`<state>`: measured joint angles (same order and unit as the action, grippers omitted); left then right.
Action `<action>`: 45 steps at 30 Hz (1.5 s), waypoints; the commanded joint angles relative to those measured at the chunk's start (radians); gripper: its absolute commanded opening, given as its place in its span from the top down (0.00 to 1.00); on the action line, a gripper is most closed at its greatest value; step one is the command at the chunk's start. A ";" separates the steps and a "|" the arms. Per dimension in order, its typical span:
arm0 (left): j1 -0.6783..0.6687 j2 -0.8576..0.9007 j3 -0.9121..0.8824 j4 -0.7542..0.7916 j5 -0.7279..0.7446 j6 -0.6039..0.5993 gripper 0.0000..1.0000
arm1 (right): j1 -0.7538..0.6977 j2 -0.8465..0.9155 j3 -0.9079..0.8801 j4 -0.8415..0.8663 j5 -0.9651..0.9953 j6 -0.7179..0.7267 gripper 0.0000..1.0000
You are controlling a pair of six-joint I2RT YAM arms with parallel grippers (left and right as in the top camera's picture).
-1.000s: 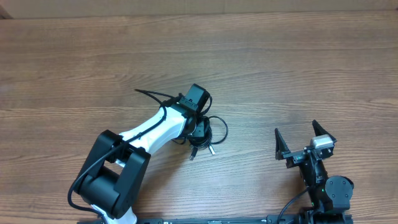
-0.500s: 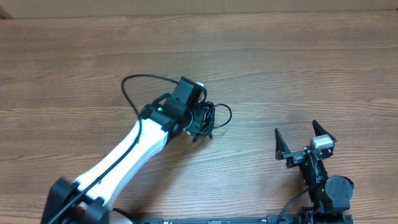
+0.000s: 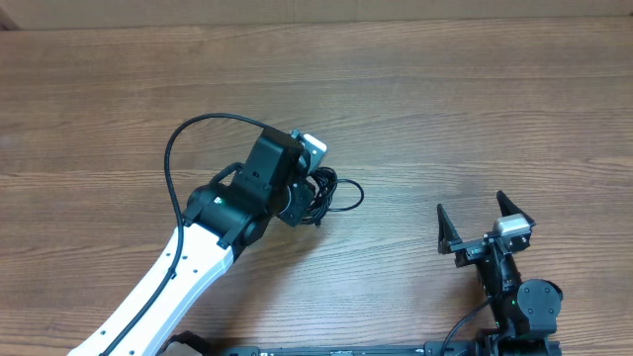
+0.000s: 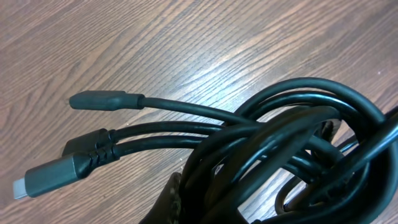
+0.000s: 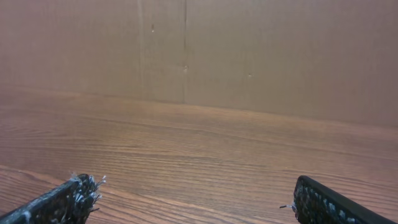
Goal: Untangle cables
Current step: 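Move the right gripper toward the held bundle and grasp a loose cable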
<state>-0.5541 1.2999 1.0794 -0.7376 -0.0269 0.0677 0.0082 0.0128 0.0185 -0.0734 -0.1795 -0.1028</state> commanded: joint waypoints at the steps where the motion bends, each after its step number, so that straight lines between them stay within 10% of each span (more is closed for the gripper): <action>1: 0.003 -0.020 0.005 0.003 0.068 0.109 0.96 | -0.004 -0.010 -0.010 0.043 -0.016 0.081 0.00; 11: 0.003 -0.023 0.031 0.019 0.213 0.228 0.96 | -0.004 -0.008 0.282 -0.215 -0.222 0.312 0.00; 23: 0.003 -0.023 0.072 0.062 0.594 0.228 0.96 | -0.004 0.206 0.739 -0.715 -0.280 0.095 0.00; 33: -0.034 -0.023 0.072 0.098 0.722 0.247 0.96 | -0.004 0.439 0.922 -0.744 -0.774 0.097 0.00; 45: -0.106 -0.022 0.073 0.224 0.734 0.250 0.96 | -0.004 0.447 0.919 -0.755 -0.805 0.072 0.06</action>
<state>-0.6487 1.2999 1.1202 -0.5365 0.6708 0.2993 0.0071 0.4557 0.9176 -0.8249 -0.9630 -0.0044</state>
